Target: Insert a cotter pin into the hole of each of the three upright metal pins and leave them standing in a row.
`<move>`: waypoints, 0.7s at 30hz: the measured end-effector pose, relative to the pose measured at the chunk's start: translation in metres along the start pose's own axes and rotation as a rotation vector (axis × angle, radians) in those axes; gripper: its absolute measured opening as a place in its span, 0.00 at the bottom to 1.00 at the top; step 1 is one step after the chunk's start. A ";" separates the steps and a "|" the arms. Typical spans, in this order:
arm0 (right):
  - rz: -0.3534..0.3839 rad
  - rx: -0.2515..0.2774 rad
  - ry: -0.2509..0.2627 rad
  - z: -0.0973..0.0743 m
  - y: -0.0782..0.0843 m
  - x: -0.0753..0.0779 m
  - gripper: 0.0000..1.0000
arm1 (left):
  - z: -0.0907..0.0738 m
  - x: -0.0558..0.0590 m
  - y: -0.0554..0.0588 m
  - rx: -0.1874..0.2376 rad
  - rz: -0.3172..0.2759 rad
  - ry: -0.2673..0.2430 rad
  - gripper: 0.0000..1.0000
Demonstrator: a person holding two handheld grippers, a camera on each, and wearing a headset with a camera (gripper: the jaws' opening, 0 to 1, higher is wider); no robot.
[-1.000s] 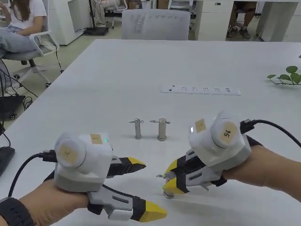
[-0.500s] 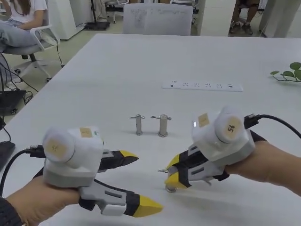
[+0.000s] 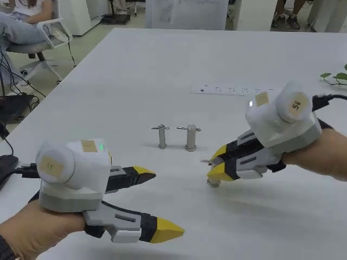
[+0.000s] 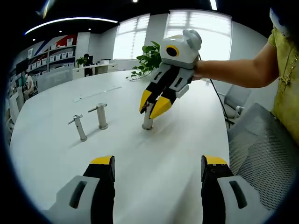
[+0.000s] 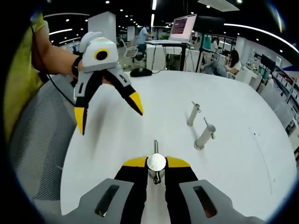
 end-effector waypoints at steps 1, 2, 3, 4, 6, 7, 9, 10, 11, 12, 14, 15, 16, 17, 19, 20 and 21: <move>0.004 0.001 0.005 -0.002 0.000 0.005 0.12 | 0.000 0.000 0.000 0.001 -0.001 -0.001 0.75; 0.013 0.004 0.012 -0.005 0.001 0.012 0.12 | 0.000 0.001 0.000 0.003 -0.003 -0.002 0.75; 0.012 0.006 0.018 -0.007 0.001 0.016 0.12 | 0.000 0.001 0.000 0.004 -0.004 -0.002 0.75; 0.015 0.006 0.025 -0.008 0.001 0.023 0.12 | 0.000 0.001 0.000 0.005 -0.005 -0.004 0.75; 0.020 0.005 0.032 -0.009 0.005 0.036 0.12 | 0.000 0.002 0.000 0.006 -0.007 -0.004 0.75; 0.022 0.005 0.035 -0.009 0.006 0.040 0.12 | 0.000 0.002 0.000 0.006 -0.008 -0.005 0.75; 0.028 0.007 0.046 -0.009 0.007 0.050 0.12 | 0.000 0.001 0.001 0.003 -0.011 -0.008 0.75; 0.032 0.011 0.050 -0.009 0.007 0.053 0.12 | -0.001 0.000 0.001 0.004 -0.015 -0.010 0.75; 0.043 0.017 0.052 -0.009 0.007 0.058 0.12 | -0.001 0.000 0.002 0.004 -0.018 -0.012 0.75; 0.044 0.018 0.053 -0.009 0.008 0.061 0.12 | -0.001 -0.001 0.002 0.003 -0.019 -0.014 0.75; 0.047 0.015 0.053 -0.006 0.010 0.070 0.12 | -0.002 -0.002 0.003 0.002 -0.023 -0.017 0.75; 0.043 0.016 0.051 -0.005 0.011 0.073 0.12 | -0.002 -0.003 0.003 0.002 -0.025 -0.020 0.75; 0.042 0.017 0.049 -0.004 0.011 0.076 0.12 | -0.002 -0.003 0.004 0.002 -0.026 -0.021 0.75; 0.042 0.015 0.047 -0.002 0.012 0.081 0.12 | -0.002 -0.003 0.004 0.001 -0.028 -0.021 0.75; 0.039 0.010 0.044 0.001 0.012 0.085 0.12 | -0.002 -0.003 0.004 -0.001 -0.030 -0.022 0.75; 0.039 0.012 0.042 0.002 0.012 0.089 0.12 | -0.001 -0.003 0.005 -0.004 -0.032 -0.021 0.75; 0.043 0.014 0.037 0.003 0.012 0.091 0.12 | -0.001 -0.003 0.005 -0.006 -0.032 -0.021 0.75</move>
Point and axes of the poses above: the centre of the closed fingertips' face, and the gripper's own axes: z roughly forward along the fingers, x roughly to its right, y roughly out of its underside, the point moved 2 cm from there along -z, roughly backward along the fingers, and after that the axes turned 1 degree about -y, right-handed, at the moved point
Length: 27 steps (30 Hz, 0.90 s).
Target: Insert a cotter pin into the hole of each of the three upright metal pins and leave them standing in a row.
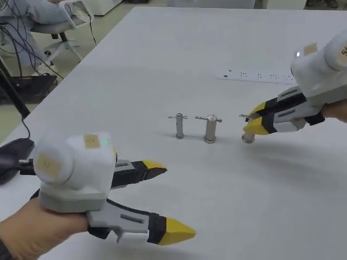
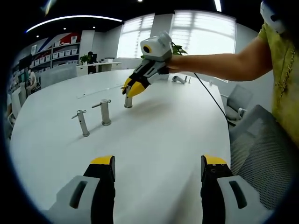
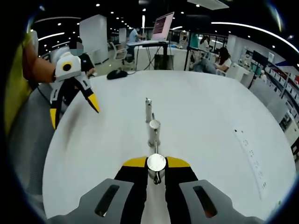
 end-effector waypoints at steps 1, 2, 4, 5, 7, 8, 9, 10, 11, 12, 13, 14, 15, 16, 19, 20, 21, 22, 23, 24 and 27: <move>0.000 0.001 -0.008 0.002 0.000 0.002 0.12 | 0.000 0.000 0.000 -0.002 -0.003 0.000 0.75; 0.000 0.000 -0.009 0.004 0.000 0.003 0.12 | 0.001 -0.001 0.000 -0.002 -0.004 0.000 0.74; -0.007 -0.013 -0.020 0.009 0.002 0.003 0.13 | 0.001 -0.001 0.001 -0.004 -0.006 -0.002 0.74; -0.007 -0.016 -0.022 0.011 0.004 0.005 0.13 | 0.002 -0.001 0.001 -0.005 -0.007 -0.003 0.74; 0.000 -0.017 -0.033 0.012 0.006 0.005 0.13 | 0.002 -0.002 0.002 -0.008 -0.009 -0.003 0.74; -0.002 -0.018 -0.031 0.014 0.008 0.006 0.13 | 0.002 -0.002 0.002 -0.009 -0.009 -0.004 0.74; -0.001 -0.022 -0.034 0.014 0.010 0.007 0.13 | 0.002 -0.001 0.002 -0.011 -0.010 -0.004 0.74; -0.001 -0.026 -0.037 0.015 0.011 0.008 0.13 | 0.003 -0.001 0.002 -0.012 -0.012 -0.003 0.74; -0.002 -0.027 -0.037 0.015 0.012 0.008 0.13 | 0.003 -0.001 0.003 -0.012 -0.012 -0.004 0.74; -0.002 -0.030 -0.038 0.015 0.013 0.008 0.13 | 0.004 -0.002 0.003 -0.014 -0.013 -0.003 0.74; -0.001 -0.031 -0.039 0.015 0.014 0.009 0.13 | 0.004 -0.001 0.004 -0.016 -0.016 -0.002 0.73; -0.001 -0.032 -0.041 0.016 0.015 0.008 0.13 | 0.005 -0.001 0.004 -0.017 -0.015 -0.002 0.73; -0.002 -0.033 -0.042 0.016 0.015 0.008 0.13 | 0.005 -0.001 0.004 -0.018 -0.015 -0.002 0.73; -0.004 -0.037 -0.046 0.016 0.016 0.007 0.13 | 0.005 -0.001 0.005 -0.019 -0.016 -0.001 0.73; -0.015 -0.048 -0.048 0.017 0.018 0.006 0.13 | 0.006 -0.001 0.005 -0.021 -0.017 0.001 0.73; -0.017 -0.051 -0.047 0.017 0.019 0.006 0.13 | 0.006 -0.001 0.005 -0.022 -0.017 0.000 0.73; -0.017 -0.053 -0.050 0.017 0.020 0.007 0.13 | 0.006 -0.001 0.005 -0.022 -0.016 0.001 0.73; -0.018 -0.044 -0.053 0.018 0.019 0.006 0.13 | 0.006 -0.001 0.006 -0.022 -0.017 0.000 0.73; -0.017 -0.046 -0.053 0.018 0.020 0.006 0.13 | 0.006 -0.001 0.006 -0.022 -0.018 -0.001 0.73; -0.019 -0.045 -0.054 0.018 0.020 0.006 0.13 | 0.006 -0.001 0.006 -0.022 -0.019 -0.001 0.73; -0.027 -0.040 -0.058 0.018 0.019 0.006 0.13 | 0.006 -0.002 0.006 -0.021 -0.021 -0.001 0.73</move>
Point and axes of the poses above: the centre of the closed fingertips' face, and the gripper's own axes: z roughly forward along the fingers, x roughly to its right, y roughly out of its underside, the point moved 2 cm from there along -z, roughly backward along the fingers, and after that the axes turned 1 degree about -y, right-handed, at the moved point
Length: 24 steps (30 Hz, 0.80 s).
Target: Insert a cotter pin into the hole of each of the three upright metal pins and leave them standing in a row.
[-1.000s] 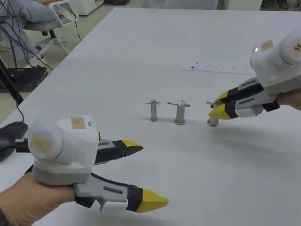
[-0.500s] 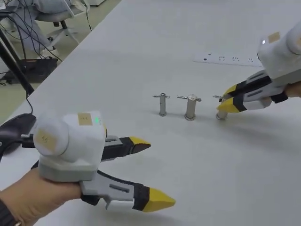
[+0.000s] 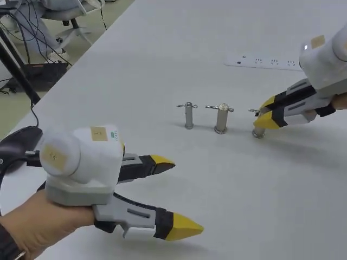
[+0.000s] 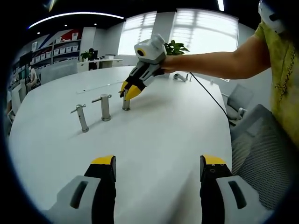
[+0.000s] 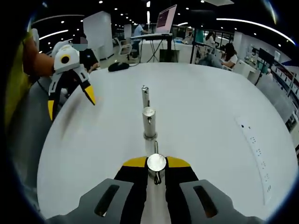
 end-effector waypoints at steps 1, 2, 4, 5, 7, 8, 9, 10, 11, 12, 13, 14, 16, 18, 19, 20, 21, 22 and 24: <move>-0.003 0.002 -0.002 0.000 0.000 0.000 0.13 | 0.000 0.000 0.000 0.000 -0.001 0.000 0.73; 0.000 0.003 -0.004 0.001 0.000 -0.001 0.13 | 0.000 0.000 0.000 -0.001 -0.001 0.000 0.73; 0.009 0.007 -0.011 0.001 -0.001 -0.002 0.13 | 0.000 -0.001 0.001 -0.001 -0.002 0.000 0.73; 0.013 0.008 -0.012 0.001 -0.001 -0.002 0.14 | 0.000 -0.001 0.001 -0.001 -0.002 0.000 0.73; 0.009 0.005 -0.012 0.001 -0.001 -0.003 0.14 | 0.000 -0.002 0.001 -0.001 -0.002 0.000 0.73; 0.012 0.005 -0.015 0.001 -0.002 -0.003 0.14 | 0.000 -0.002 0.001 -0.001 -0.003 -0.001 0.73; 0.014 0.005 -0.017 0.001 -0.002 -0.004 0.14 | 0.000 -0.002 0.001 0.000 -0.005 0.000 0.73; 0.014 0.004 -0.016 0.001 -0.002 -0.004 0.15 | 0.000 -0.002 0.001 0.001 -0.005 -0.001 0.73; 0.016 0.006 -0.018 0.001 -0.002 -0.004 0.15 | 0.000 -0.003 0.001 0.001 -0.004 -0.001 0.73; 0.020 0.006 -0.017 0.000 -0.002 -0.005 0.15 | 0.000 -0.003 0.001 0.002 -0.005 -0.001 0.73; 0.021 0.005 -0.014 0.000 -0.002 -0.004 0.16 | 0.000 -0.003 0.000 0.003 -0.005 -0.002 0.73; 0.024 0.007 -0.013 0.000 -0.002 -0.004 0.18 | -0.001 -0.003 0.000 0.003 -0.004 -0.003 0.73; 0.030 0.011 -0.006 -0.001 -0.002 -0.003 0.24 | -0.001 -0.004 0.001 0.003 -0.007 -0.003 0.72; 0.035 0.018 0.002 -0.003 -0.002 -0.003 0.28 | -0.001 -0.004 0.001 0.003 -0.007 -0.005 0.72; 0.037 0.019 0.008 -0.005 -0.002 -0.002 0.29 | -0.001 -0.004 0.001 0.003 -0.006 -0.006 0.72; 0.042 0.025 0.011 -0.007 -0.003 -0.002 0.30 | -0.002 -0.004 0.000 0.005 -0.005 -0.007 0.72; 0.052 0.036 0.023 -0.010 -0.003 -0.001 0.30 | -0.002 -0.005 -0.001 0.007 -0.006 -0.009 0.72; 0.058 0.042 0.040 -0.013 -0.003 0.000 0.32 | -0.003 -0.005 -0.001 0.009 -0.005 -0.011 0.72; 0.081 0.066 0.062 -0.022 -0.003 -0.001 0.34 | -0.004 -0.006 -0.002 0.014 -0.004 -0.015 0.72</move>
Point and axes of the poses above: the centre of the closed fingertips' face, and the gripper's own axes: z roughly forward along the fingers, x roughly to its right, y roughly out of its underside, the point moved 2 cm from there along -z, roughly backward along the fingers, and after that the axes turned 1 degree about -y, right-handed, at the moved point
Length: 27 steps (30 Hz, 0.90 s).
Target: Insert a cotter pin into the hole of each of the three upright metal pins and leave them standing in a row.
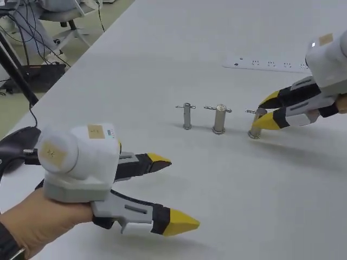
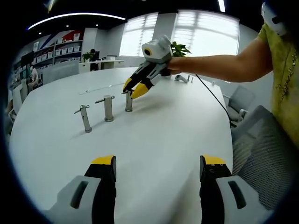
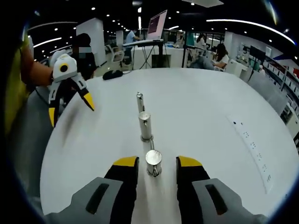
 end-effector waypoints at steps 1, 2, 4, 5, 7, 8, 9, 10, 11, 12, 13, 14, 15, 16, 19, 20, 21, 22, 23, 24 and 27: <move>0.009 0.008 0.020 -0.005 0.002 0.003 0.35 | -0.001 0.000 -0.001 0.004 0.001 -0.001 0.73; 0.010 0.012 0.029 -0.009 0.002 0.002 0.36 | -0.001 0.000 -0.002 0.007 0.002 -0.002 0.73; 0.009 0.018 0.052 -0.021 0.002 -0.003 0.38 | -0.002 0.001 -0.004 0.010 0.009 -0.002 0.73; 0.008 0.026 0.066 -0.027 0.001 -0.006 0.38 | -0.003 0.001 -0.006 0.014 0.013 -0.002 0.73; 0.023 0.049 0.093 -0.040 0.001 -0.011 0.39 | -0.006 0.003 -0.011 0.028 0.020 -0.001 0.72; 0.030 0.067 0.109 -0.049 -0.001 -0.015 0.39 | -0.008 0.004 -0.014 0.035 0.027 -0.003 0.73; 0.036 0.077 0.122 -0.055 -0.003 -0.020 0.40 | -0.009 0.004 -0.015 0.040 0.029 -0.002 0.73; 0.042 0.087 0.137 -0.062 -0.004 -0.027 0.40 | -0.012 0.005 -0.018 0.048 0.034 -0.004 0.73; 0.043 0.094 0.150 -0.067 -0.005 -0.031 0.40 | -0.014 0.006 -0.019 0.053 0.037 -0.006 0.73; 0.043 0.102 0.164 -0.072 -0.005 -0.035 0.41 | -0.016 0.007 -0.021 0.058 0.039 -0.007 0.73; 0.050 0.109 0.178 -0.079 -0.005 -0.042 0.41 | -0.019 0.008 -0.022 0.064 0.043 -0.009 0.73; 0.061 0.123 0.193 -0.086 -0.006 -0.049 0.42 | -0.022 0.009 -0.024 0.070 0.048 -0.012 0.73; 0.065 0.131 0.204 -0.090 -0.006 -0.054 0.42 | -0.025 0.009 -0.024 0.074 0.051 -0.015 0.73; 0.067 0.135 0.215 -0.094 -0.006 -0.059 0.42 | -0.027 0.010 -0.025 0.078 0.050 -0.016 0.73; 0.084 0.153 0.251 -0.106 -0.003 -0.075 0.44 | -0.034 0.013 -0.028 0.093 0.058 -0.024 0.75; 0.092 0.156 0.260 -0.109 -0.002 -0.079 0.45 | -0.037 0.014 -0.029 0.098 0.062 -0.028 0.75; 0.105 0.167 0.273 -0.113 -0.001 -0.086 0.46 | -0.039 0.015 -0.031 0.107 0.065 -0.033 0.76; 0.113 0.175 0.283 -0.116 0.000 -0.091 0.46 | -0.042 0.015 -0.032 0.115 0.066 -0.038 0.76; 0.127 0.191 0.302 -0.120 0.000 -0.097 0.47 | -0.045 0.016 -0.033 0.124 0.068 -0.045 0.78; 0.144 0.204 0.317 -0.123 0.000 -0.101 0.48 | -0.047 0.017 -0.034 0.129 0.069 -0.050 0.79; 0.158 0.221 0.335 -0.127 0.002 -0.116 0.52 | -0.053 0.018 -0.036 0.142 0.071 -0.065 0.81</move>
Point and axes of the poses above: the centre of the closed fingertips' face, and the gripper's own axes: z roughly forward along the fingers, x roughly to its right, y roughly out of its underside, the point moved 2 cm from there along -z, roughly backward along the fingers, and after that the axes turned 1 degree about -y, right-handed, at the moved point
